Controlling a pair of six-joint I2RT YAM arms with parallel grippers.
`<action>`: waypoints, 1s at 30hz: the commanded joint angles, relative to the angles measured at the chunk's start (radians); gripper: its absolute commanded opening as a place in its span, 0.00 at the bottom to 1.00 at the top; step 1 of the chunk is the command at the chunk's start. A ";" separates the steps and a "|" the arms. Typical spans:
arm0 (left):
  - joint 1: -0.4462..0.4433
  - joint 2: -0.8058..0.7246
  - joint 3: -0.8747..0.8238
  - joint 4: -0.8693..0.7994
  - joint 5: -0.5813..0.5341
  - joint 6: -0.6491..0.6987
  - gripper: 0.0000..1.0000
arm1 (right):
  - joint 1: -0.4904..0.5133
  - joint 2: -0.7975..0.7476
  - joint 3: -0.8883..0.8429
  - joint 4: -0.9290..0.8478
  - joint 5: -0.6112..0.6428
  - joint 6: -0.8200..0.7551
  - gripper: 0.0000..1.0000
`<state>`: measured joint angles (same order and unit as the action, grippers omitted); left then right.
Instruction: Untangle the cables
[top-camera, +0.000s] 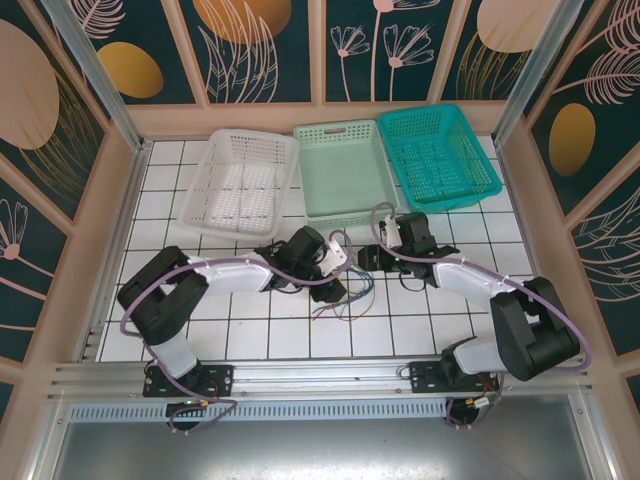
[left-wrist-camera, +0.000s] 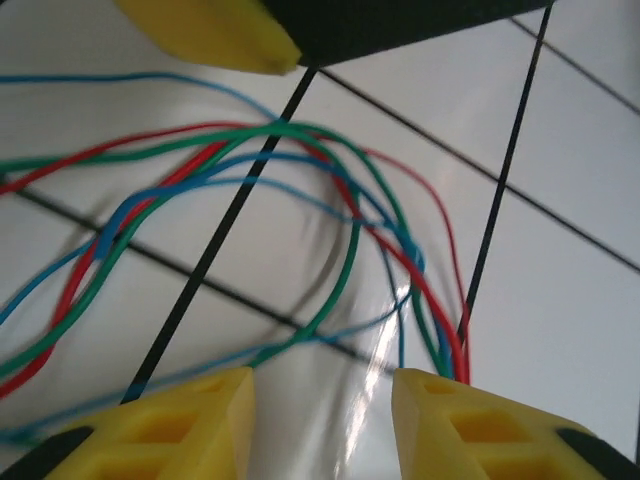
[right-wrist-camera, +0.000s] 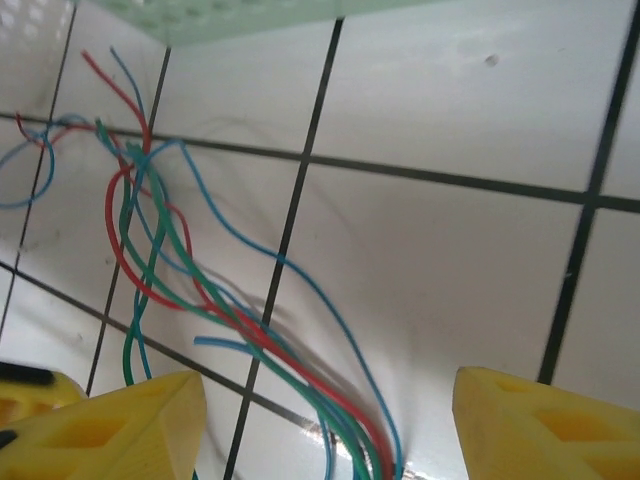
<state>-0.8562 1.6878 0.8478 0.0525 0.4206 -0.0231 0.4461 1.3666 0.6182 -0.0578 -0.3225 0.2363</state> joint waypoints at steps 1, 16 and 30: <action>0.003 -0.074 -0.058 0.076 -0.157 -0.070 0.49 | 0.049 0.034 0.060 -0.040 0.048 -0.077 0.69; 0.101 -0.170 -0.158 0.160 -0.373 -0.250 0.61 | 0.167 0.241 0.196 -0.102 0.258 -0.087 0.55; 0.108 -0.160 -0.161 0.302 -0.336 -0.301 0.65 | 0.198 0.034 0.069 0.033 0.333 -0.121 0.03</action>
<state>-0.7479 1.5211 0.6804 0.2897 0.0803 -0.2928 0.6369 1.4872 0.7250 -0.0860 -0.0254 0.1341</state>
